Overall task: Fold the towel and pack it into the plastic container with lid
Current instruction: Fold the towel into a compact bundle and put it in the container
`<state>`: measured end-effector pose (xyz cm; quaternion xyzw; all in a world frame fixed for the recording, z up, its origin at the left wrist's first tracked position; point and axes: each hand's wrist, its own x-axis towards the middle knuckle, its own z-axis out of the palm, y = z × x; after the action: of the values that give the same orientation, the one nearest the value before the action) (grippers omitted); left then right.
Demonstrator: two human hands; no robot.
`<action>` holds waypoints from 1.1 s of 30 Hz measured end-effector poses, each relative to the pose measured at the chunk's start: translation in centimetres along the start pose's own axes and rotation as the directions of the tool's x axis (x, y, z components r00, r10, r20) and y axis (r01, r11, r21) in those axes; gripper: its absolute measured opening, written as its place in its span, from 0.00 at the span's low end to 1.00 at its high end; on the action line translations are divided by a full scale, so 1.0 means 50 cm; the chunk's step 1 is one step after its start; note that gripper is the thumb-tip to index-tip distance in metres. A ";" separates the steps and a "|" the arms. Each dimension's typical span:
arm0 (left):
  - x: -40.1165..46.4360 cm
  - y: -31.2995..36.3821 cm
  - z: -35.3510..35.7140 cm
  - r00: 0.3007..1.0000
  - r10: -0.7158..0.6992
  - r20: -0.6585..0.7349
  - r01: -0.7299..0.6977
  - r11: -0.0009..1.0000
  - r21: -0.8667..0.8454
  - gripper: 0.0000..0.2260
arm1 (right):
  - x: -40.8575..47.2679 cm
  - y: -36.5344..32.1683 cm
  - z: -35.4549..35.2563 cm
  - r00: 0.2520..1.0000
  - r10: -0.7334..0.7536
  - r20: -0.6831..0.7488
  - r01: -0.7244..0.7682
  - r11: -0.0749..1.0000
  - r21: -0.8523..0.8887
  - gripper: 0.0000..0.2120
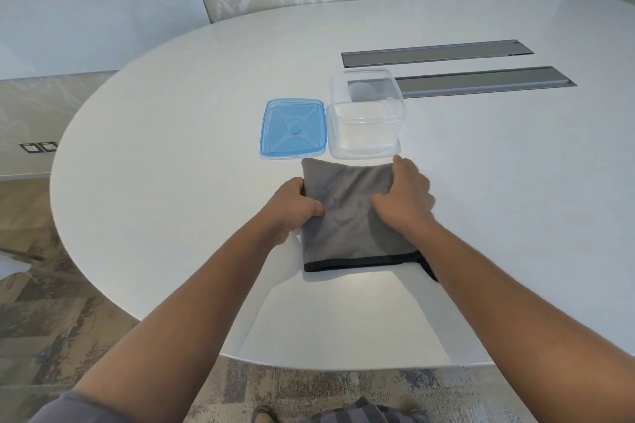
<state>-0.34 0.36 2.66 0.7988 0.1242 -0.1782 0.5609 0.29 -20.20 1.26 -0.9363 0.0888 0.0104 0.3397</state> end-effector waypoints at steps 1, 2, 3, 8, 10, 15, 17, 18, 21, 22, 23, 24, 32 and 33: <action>0.002 -0.001 -0.003 1.000 0.007 0.006 -0.007 1.000 -0.006 0.18 | 0.005 0.007 -0.011 0.998 0.052 0.021 -0.052 0.998 -0.023 0.33; 0.004 -0.003 -0.004 1.000 0.016 0.015 -0.015 1.000 -0.018 0.20 | 0.012 0.016 -0.020 0.995 0.091 0.041 -0.091 0.996 -0.008 0.30; 0.005 -0.006 -0.006 0.999 0.024 0.026 -0.023 0.999 -0.031 0.21 | 0.018 0.025 -0.029 0.990 0.117 0.076 -0.119 0.993 0.024 0.28; 0.009 -0.022 -0.013 0.994 0.087 0.060 -0.080 0.990 -0.117 0.27 | 0.040 0.057 -0.059 0.964 0.090 0.251 -0.170 0.933 0.317 0.44; 0.011 -0.029 -0.013 0.991 0.125 0.054 -0.117 0.983 -0.138 0.29 | 0.042 0.060 -0.062 0.958 0.057 0.282 -0.159 0.922 0.353 0.50; 0.009 -0.043 -0.015 0.982 0.185 0.044 -0.175 0.969 -0.176 0.29 | 0.063 0.070 -0.060 0.947 0.034 0.320 -0.137 0.942 0.306 0.37; 0.009 -0.044 -0.018 0.982 0.179 0.065 -0.164 0.968 -0.191 0.28 | 0.064 0.068 -0.061 0.942 0.018 0.334 -0.108 0.961 0.255 0.24; 0.010 -0.045 -0.020 0.982 0.172 0.081 -0.153 0.967 -0.203 0.27 | 0.065 0.066 -0.061 0.940 0.015 0.340 -0.104 0.964 0.246 0.23; 0.007 -0.043 -0.028 0.975 0.156 0.157 -0.107 0.953 -0.285 0.25 | 0.066 0.062 -0.059 0.940 -0.006 0.340 -0.084 0.965 0.249 0.21; 0.006 -0.040 -0.029 0.971 0.153 0.181 -0.090 0.944 -0.318 0.23 | 0.065 0.061 -0.059 0.940 -0.010 0.342 -0.082 0.964 0.254 0.19; 0.006 -0.037 -0.031 0.970 0.147 0.192 -0.075 0.937 -0.340 0.22 | 0.064 0.060 -0.060 0.939 -0.016 0.343 -0.078 0.963 0.258 0.19; 0.007 -0.034 -0.032 0.971 0.142 0.195 -0.067 0.935 -0.350 0.23 | 0.065 0.062 -0.058 0.938 -0.020 0.346 -0.076 0.962 0.263 0.18; 0.022 -0.029 -0.040 0.904 0.240 0.354 -0.134 0.945 -0.300 0.29 | 0.063 0.067 -0.057 0.927 -0.127 0.353 -0.034 0.908 0.417 0.32; 0.024 -0.029 -0.041 0.895 0.246 0.372 -0.137 0.945 -0.297 0.25 | 0.065 0.070 -0.057 0.914 -0.162 0.372 -0.022 0.896 0.444 0.32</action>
<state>0.47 2.78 1.55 0.6716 -0.0517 -0.2645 0.6902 2.78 -25.18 1.00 -0.8159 -0.0168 0.1687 0.5527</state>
